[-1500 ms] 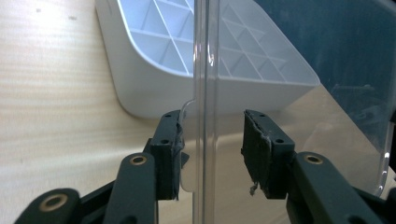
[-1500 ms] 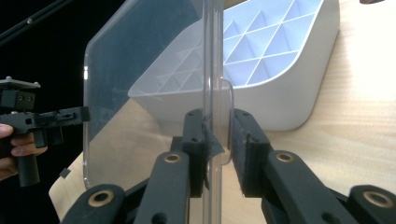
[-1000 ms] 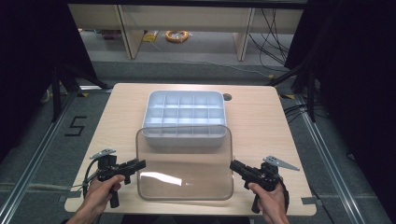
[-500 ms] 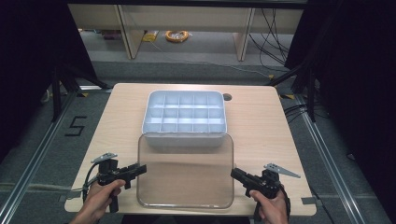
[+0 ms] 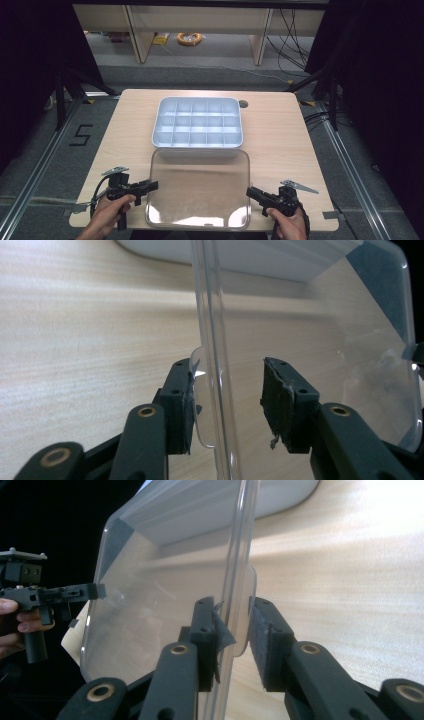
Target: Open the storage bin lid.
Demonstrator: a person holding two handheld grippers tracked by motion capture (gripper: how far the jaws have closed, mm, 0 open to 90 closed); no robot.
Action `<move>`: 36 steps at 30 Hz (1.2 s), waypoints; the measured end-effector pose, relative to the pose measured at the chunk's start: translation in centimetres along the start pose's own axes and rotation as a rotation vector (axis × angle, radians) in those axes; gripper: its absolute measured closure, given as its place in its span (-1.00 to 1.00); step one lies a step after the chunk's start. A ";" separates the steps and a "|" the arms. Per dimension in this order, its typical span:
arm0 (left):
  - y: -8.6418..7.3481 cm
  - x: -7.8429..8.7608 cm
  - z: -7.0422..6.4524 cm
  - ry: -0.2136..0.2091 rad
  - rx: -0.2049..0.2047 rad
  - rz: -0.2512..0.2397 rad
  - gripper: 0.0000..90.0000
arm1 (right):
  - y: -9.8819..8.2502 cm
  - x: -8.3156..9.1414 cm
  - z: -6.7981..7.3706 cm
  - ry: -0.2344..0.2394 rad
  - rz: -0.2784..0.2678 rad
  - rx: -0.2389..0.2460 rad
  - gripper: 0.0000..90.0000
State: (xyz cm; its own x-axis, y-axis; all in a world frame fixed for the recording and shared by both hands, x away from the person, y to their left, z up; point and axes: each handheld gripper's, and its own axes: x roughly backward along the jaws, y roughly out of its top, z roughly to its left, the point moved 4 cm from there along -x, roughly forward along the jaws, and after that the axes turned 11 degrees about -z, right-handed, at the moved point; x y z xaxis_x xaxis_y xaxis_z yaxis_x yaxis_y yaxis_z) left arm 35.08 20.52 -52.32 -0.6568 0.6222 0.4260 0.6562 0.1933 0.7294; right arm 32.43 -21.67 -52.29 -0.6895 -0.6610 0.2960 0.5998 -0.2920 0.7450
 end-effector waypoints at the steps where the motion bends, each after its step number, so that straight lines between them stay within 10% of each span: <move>1: -0.1 -0.2 0.0 0.002 0.018 -0.006 0.26 | -0.1 0.0 0.1 0.000 0.004 -0.019 0.64; 28: -0.8 -1.2 1.0 0.025 0.019 0.061 0.16 | -0.5 -2.1 -0.8 -0.058 0.092 -0.039 0.49; 36: -0.9 -1.4 0.9 0.024 -0.002 0.084 0.07 | -0.5 -2.7 -1.0 -0.057 0.122 0.041 0.38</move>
State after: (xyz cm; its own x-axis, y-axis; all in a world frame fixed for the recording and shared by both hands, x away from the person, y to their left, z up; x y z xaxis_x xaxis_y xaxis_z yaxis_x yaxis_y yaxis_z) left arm 35.74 20.15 -54.06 -0.6082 0.6176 0.4986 0.7087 0.1396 0.6916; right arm 34.42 -20.41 -54.09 -0.6352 -0.6491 0.4187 0.6645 -0.1829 0.7246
